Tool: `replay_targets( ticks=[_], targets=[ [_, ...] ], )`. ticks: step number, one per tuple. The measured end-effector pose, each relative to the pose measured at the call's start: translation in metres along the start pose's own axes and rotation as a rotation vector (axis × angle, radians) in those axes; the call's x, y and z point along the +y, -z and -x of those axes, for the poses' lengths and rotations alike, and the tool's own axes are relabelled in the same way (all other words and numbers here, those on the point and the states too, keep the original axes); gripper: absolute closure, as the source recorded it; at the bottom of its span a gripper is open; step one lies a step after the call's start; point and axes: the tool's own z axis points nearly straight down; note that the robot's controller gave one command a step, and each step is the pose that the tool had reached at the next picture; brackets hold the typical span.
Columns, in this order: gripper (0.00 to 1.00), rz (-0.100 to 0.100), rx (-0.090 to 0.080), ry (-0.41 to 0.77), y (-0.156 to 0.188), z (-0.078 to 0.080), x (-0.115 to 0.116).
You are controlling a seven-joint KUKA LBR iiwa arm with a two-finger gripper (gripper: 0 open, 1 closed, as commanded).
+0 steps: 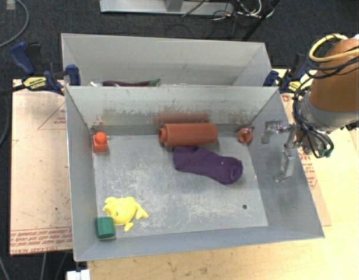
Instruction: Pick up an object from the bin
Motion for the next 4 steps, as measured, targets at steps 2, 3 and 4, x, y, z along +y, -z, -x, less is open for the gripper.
replay_targets(
  ticks=[2, 3, 4],
  targets=[
    [0.0, -0.002, -0.008, 0.005, 0.005, 0.002, 0.001],
    [0.0, -0.002, -0.007, 0.006, 0.005, 0.002, 0.001],
    [0.0, -0.007, -0.016, 0.057, -0.013, -0.001, 0.018]
  ],
)
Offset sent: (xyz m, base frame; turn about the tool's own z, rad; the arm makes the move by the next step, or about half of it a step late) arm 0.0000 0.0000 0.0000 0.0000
